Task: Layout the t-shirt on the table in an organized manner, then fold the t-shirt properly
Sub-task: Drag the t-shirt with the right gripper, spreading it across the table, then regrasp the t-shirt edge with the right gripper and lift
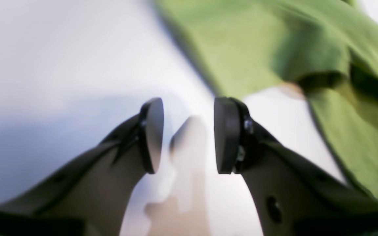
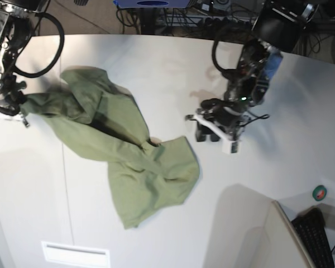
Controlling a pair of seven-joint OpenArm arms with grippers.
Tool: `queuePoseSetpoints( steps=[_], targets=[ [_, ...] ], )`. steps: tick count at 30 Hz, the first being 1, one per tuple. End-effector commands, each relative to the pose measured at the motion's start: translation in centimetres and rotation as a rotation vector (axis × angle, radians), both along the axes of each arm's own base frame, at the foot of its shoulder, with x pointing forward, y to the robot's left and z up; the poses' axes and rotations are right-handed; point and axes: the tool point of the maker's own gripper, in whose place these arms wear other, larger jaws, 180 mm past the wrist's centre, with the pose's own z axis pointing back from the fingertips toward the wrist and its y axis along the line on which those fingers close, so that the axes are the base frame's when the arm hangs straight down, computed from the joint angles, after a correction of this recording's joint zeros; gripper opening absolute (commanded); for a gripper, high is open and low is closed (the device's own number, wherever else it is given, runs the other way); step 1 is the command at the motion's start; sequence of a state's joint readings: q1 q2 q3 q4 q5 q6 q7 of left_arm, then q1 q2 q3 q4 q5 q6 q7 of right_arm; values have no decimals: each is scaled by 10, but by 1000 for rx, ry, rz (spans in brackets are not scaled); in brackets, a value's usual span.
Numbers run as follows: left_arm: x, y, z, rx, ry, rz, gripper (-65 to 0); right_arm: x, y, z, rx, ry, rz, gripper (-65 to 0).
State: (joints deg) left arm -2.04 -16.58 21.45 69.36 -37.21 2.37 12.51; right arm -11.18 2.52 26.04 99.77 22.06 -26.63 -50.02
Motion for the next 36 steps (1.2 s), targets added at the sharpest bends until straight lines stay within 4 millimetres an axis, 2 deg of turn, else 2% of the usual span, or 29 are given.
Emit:
queuePoseSetpoints(
  steps=[1, 3, 4, 6, 9, 11, 14, 17, 18, 21, 23, 25, 28, 32, 36],
  targets=[
    [10, 1, 21, -16, -70, -9, -408, -3, 7, -10, 33, 35, 12, -627],
    [0, 23, 24, 14, -75, 6, -408, -15, 28, -35, 101, 127, 66, -464],
    [-4, 33, 24, 27, -72, 16, -408, -16, 33, -39, 103, 133, 98, -435],
    [-13, 60, 23, 55, -63, 59, -408, -18, 40, -40, 88, 127, 158, -438],
    [-27, 111, 29, 84, -68, 176, -408, -9, 42, -15, 36, 61, 204, -440],
    [-37, 143, 36, 102, -78, 259, -408, 1, 48, 10, -15, -4, 272, -441],
    [-53, 168, 41, 122, -80, 324, -406, 17, 98, 36, -51, -71, 498, -443],
    [-59, 175, 51, 128, -98, 340, -403, 31, 150, 45, -61, -97, 708, -435],
    [-61, 177, 54, 130, -104, 344, -402, 34, 165, 42, -63, -85, 761, -425],
    [-62, 171, 62, 124, -122, 329, -400, 43, 197, 30, -100, -39, 884, -317],
    [-63, 167, 65, 118, -130, 325, -400, 42, 210, 18, -128, 4, 942, -231],
    [-64, 165, 65, 116, -130, 322, -400, 42, 223, 7, -147, 57, 998, -183],
    [-65, 165, 64, 115, -127, 323, -400, 50, 223, -11, -204, 121, 1006, -183],
    [-70, 163, 59, 112, -109, 322, -400, 74, 207, -19, -380, 140, 994, -179],
    [-78, 152, 45, 84, -31, 315, -403, 82, 198, -27, -524, 161, 1016, -176]
  ],
)
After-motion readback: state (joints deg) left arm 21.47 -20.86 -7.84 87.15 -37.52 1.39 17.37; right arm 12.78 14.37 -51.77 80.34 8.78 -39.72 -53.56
